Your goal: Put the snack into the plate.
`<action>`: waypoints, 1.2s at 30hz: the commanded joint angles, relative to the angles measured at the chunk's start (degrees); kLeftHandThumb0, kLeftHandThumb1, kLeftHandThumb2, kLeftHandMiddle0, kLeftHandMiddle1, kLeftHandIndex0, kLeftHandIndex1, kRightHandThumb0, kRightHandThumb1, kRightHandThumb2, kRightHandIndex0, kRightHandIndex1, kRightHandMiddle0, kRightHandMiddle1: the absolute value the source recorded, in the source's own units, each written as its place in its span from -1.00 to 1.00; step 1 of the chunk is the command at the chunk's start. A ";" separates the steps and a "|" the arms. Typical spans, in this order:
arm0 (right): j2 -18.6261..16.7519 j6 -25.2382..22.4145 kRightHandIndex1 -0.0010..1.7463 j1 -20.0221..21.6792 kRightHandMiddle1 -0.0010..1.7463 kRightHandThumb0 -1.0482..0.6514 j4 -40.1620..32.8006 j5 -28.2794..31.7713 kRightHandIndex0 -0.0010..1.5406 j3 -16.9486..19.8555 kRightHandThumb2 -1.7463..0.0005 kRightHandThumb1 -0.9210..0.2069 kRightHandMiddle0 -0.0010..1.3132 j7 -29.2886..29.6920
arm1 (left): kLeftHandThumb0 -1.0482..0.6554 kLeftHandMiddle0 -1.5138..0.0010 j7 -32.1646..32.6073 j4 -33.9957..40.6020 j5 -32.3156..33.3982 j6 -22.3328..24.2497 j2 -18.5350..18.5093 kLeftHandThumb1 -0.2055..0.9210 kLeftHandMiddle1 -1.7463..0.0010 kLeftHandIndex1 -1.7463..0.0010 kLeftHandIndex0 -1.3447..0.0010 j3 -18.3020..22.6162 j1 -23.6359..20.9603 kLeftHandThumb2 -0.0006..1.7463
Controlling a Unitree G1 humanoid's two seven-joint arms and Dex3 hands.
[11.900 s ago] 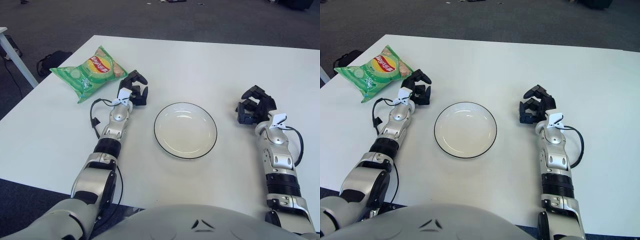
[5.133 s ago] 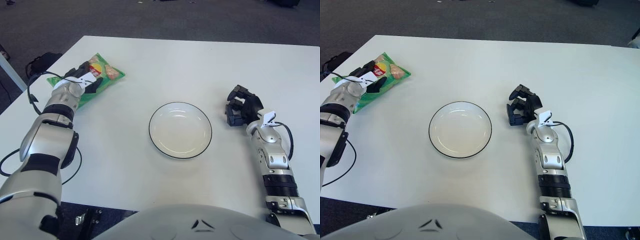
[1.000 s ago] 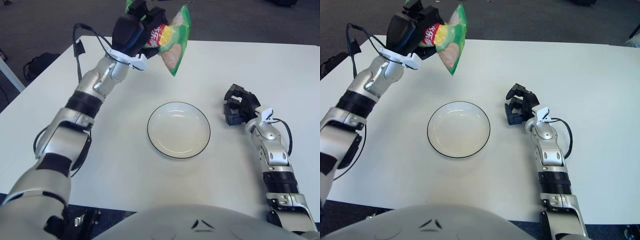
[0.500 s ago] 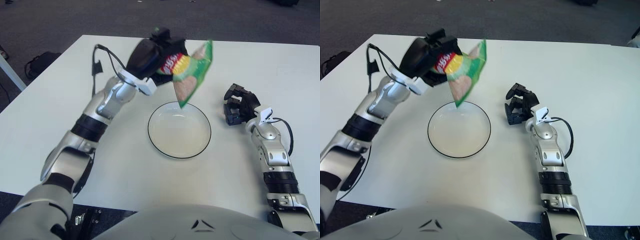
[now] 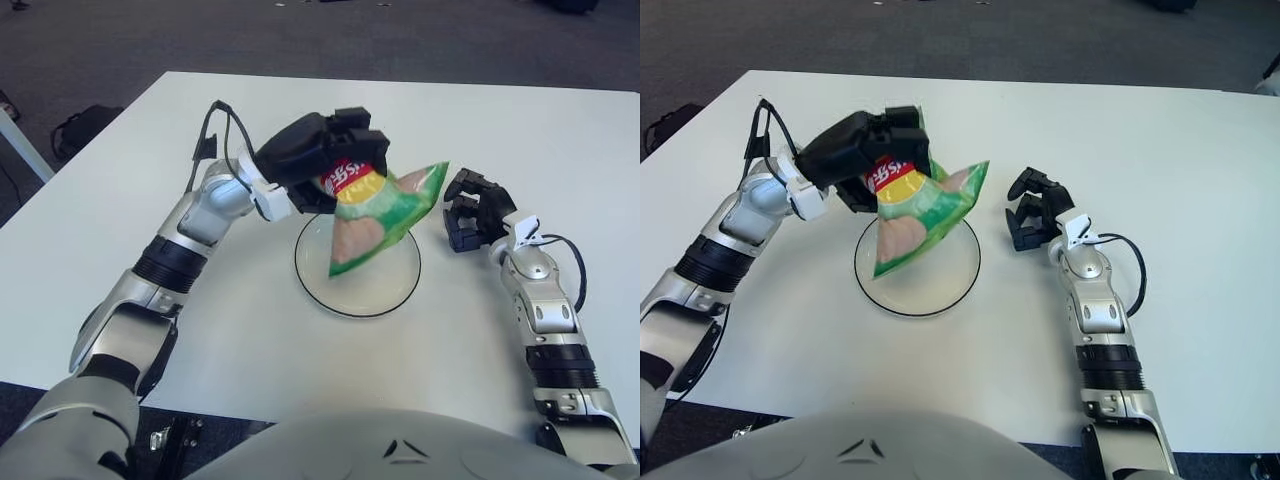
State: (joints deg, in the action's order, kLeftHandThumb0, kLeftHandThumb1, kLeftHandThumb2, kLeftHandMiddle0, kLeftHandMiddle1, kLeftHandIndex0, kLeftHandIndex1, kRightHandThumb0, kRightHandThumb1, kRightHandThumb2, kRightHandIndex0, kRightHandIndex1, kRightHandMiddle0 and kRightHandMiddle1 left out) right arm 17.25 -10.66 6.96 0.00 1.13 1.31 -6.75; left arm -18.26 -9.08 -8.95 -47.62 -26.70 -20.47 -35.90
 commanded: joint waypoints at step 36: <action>1.34 -7.02 0.96 -3.63 1.00 0.22 0.67 -3.19 -0.04 -4.41 -0.72 0.36 -0.23 -2.96 | -0.66 0.99 -22.56 -6.30 -15.38 -6.34 -6.83 0.29 0.78 0.74 0.99 -10.45 -6.74 -0.12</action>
State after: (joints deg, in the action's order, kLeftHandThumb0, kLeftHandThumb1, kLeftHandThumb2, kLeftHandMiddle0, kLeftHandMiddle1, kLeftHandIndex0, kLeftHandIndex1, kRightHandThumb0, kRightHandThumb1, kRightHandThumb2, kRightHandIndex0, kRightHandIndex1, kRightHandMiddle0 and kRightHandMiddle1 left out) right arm 18.54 -13.07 7.01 -2.45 -0.71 -0.97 -7.90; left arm -38.45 -14.14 -24.86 -53.64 -32.82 -29.51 -41.89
